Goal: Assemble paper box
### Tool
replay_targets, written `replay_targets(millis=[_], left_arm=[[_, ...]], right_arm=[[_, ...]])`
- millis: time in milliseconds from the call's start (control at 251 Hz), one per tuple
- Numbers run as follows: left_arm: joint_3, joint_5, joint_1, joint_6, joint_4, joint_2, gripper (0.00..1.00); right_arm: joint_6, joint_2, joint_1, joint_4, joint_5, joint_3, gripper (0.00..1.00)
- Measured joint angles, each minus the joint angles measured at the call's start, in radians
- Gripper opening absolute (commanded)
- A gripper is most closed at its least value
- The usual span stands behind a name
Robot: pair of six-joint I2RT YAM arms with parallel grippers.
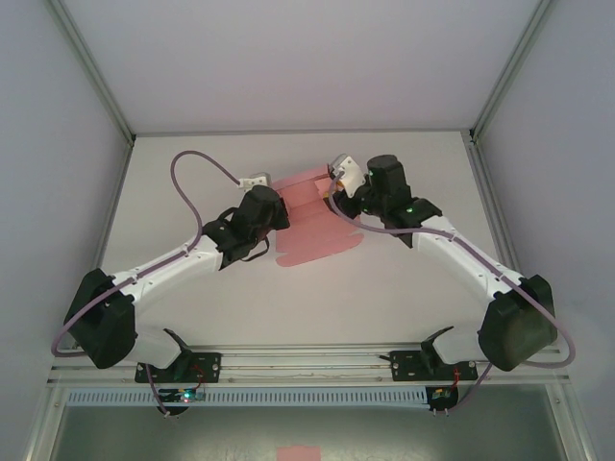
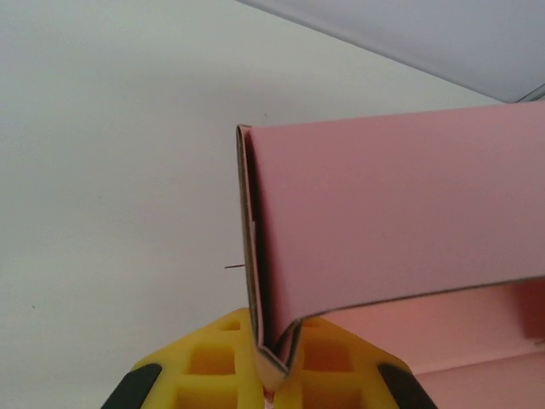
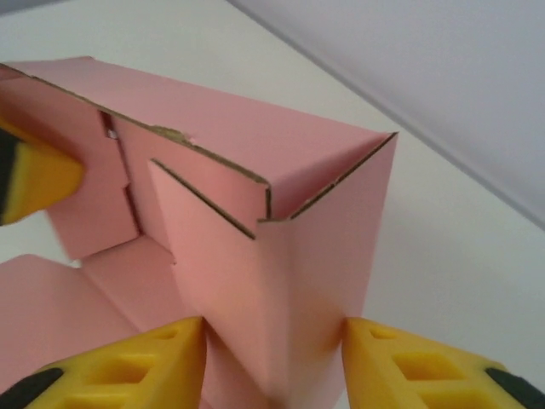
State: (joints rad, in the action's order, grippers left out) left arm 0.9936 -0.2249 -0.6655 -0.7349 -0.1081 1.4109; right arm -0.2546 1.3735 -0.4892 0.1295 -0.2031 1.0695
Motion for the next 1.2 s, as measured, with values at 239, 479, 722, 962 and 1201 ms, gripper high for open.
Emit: replay_targets(millis=[239,479,722,962,1201], left_arm=[[0.023,0.024,-0.011,-0.022,0.005,0.004,0.00],[0.098,-0.028,-0.023,-0.105,-0.046,0.039,0.00],[0.162,-0.059,-0.048,-0.203,-0.071,0.068,0.00],[0.172,-0.067,-0.048,-0.244,-0.073,0.069,0.00],[0.172,-0.072,-0.048,-0.254,-0.079,0.069,0.00]], right_arm=[[0.016,0.024,-0.087,-0.126,0.353,-0.014,0.00],[-0.023,0.111,-0.239,-0.365,0.879,-0.039,0.00],[-0.198,0.209,-0.272,-0.660,1.144,-0.048,0.00],[-0.352,0.300,-0.277,-0.890,1.210,-0.037,0.00],[-0.302,0.287,-0.277,-0.844,1.190,-0.036,0.05]])
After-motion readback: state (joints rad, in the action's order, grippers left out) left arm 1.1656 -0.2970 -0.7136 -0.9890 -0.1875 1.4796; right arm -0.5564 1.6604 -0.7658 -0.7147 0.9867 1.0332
